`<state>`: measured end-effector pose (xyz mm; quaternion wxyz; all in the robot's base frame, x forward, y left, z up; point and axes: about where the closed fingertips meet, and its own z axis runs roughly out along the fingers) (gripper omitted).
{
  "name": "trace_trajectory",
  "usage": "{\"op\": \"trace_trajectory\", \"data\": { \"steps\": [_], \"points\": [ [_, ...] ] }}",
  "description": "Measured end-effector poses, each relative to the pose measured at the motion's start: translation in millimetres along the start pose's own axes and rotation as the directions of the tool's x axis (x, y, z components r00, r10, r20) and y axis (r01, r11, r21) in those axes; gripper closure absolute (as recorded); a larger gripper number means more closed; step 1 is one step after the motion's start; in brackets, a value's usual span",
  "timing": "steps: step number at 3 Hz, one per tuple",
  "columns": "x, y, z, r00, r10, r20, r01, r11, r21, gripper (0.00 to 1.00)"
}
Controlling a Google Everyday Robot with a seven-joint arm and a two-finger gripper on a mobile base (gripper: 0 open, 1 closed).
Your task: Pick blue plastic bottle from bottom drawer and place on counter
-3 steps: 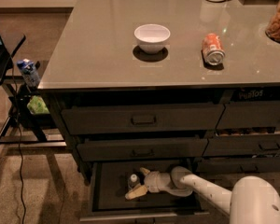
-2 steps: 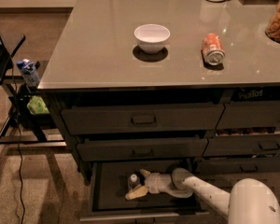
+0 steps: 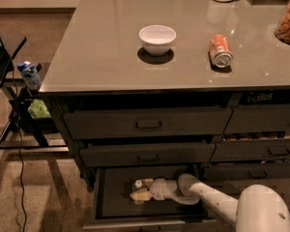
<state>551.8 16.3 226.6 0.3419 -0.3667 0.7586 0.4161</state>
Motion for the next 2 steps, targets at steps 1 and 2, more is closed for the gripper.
{"op": "trace_trajectory", "data": {
  "steps": [1,2],
  "points": [
    [0.0,0.0,0.0,1.000,0.000,0.000,0.000,1.0000,0.000,0.64],
    [0.0,0.0,0.0,1.000,0.000,0.000,0.000,1.0000,0.000,0.88]
  ]
}}
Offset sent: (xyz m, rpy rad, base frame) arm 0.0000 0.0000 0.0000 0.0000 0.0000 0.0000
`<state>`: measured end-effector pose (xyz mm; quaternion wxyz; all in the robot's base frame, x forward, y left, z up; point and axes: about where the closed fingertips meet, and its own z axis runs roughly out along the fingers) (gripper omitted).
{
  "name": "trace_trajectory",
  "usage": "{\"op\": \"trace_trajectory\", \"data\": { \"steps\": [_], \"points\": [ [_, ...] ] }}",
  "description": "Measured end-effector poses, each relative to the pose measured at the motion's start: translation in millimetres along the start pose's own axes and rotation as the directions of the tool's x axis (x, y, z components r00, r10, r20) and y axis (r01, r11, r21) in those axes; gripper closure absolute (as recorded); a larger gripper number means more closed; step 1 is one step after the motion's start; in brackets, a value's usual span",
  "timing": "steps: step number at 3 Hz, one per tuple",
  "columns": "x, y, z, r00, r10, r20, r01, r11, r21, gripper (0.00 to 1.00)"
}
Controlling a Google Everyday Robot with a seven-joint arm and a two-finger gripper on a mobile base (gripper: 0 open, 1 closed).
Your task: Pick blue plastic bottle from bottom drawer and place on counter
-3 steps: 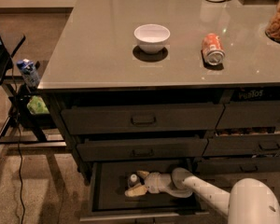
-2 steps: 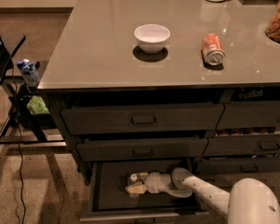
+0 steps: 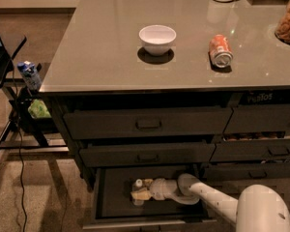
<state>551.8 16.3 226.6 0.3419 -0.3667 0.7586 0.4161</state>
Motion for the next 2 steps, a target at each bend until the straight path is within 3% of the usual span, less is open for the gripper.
{"op": "trace_trajectory", "data": {
  "steps": [1,2],
  "points": [
    [0.0,0.1,0.1,1.000,0.000,0.000,0.000,1.0000,0.000,1.00],
    [-4.3,14.2,-4.9,1.000,0.012,0.007,-0.012,0.9998,0.014,1.00]
  ]
}}
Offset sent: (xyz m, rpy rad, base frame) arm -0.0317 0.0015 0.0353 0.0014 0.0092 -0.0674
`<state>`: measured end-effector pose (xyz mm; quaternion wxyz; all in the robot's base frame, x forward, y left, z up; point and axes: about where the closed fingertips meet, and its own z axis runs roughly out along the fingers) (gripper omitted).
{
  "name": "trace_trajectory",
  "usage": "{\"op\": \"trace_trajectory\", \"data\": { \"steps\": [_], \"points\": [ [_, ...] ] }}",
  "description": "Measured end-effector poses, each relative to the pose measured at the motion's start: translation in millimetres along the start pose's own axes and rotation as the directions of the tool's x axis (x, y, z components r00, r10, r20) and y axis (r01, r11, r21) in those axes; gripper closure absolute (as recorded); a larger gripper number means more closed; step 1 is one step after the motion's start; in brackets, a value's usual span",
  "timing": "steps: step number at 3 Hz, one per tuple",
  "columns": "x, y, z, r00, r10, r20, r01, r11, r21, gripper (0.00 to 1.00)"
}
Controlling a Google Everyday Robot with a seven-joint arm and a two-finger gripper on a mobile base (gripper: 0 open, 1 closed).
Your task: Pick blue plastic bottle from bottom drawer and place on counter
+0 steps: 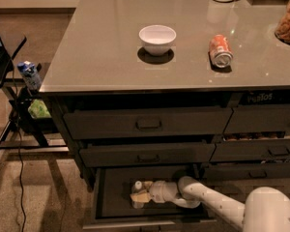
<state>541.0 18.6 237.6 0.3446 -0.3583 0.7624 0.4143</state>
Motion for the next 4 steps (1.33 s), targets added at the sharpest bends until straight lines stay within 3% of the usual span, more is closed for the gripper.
{"op": "trace_trajectory", "data": {
  "steps": [2,3,4],
  "points": [
    [-40.4,49.5,-21.9,0.999,-0.006,0.045,0.003,0.9984,0.056,1.00],
    [-70.1,81.4,-31.9,0.998,-0.014,0.059,0.011,0.9985,0.053,1.00],
    [-108.6,118.1,-35.1,0.996,-0.069,0.055,0.068,0.9975,0.019,1.00]
  ]
}}
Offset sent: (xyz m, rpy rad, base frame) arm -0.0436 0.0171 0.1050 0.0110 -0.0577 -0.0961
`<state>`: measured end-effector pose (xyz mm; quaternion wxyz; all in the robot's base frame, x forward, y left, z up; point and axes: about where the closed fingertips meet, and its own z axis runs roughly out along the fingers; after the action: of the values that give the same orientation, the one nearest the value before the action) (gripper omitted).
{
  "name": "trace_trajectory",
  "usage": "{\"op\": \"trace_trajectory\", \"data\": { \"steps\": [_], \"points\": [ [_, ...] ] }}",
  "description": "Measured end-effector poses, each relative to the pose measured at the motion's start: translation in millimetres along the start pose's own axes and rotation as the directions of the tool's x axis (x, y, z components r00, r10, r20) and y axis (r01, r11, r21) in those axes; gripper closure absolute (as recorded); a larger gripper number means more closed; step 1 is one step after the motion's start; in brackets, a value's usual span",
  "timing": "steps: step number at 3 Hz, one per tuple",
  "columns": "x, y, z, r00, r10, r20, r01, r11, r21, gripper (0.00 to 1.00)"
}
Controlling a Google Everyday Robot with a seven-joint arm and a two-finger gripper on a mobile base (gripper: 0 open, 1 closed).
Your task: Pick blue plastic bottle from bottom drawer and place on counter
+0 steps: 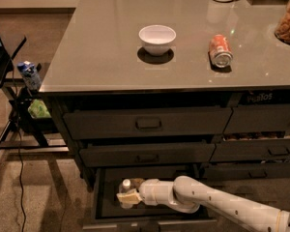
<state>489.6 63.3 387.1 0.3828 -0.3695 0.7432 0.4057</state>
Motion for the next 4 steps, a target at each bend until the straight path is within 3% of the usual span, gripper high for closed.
{"op": "trace_trajectory", "data": {
  "steps": [1,2,4],
  "points": [
    [-0.8,0.8,1.3,1.000,0.001,0.001,-0.001,1.0000,-0.003,1.00],
    [-24.6,9.0,9.5,1.000,-0.023,0.020,0.024,0.9993,-0.028,1.00],
    [-96.3,35.2,15.8,0.992,-0.122,0.011,0.123,0.9910,-0.053,1.00]
  ]
}}
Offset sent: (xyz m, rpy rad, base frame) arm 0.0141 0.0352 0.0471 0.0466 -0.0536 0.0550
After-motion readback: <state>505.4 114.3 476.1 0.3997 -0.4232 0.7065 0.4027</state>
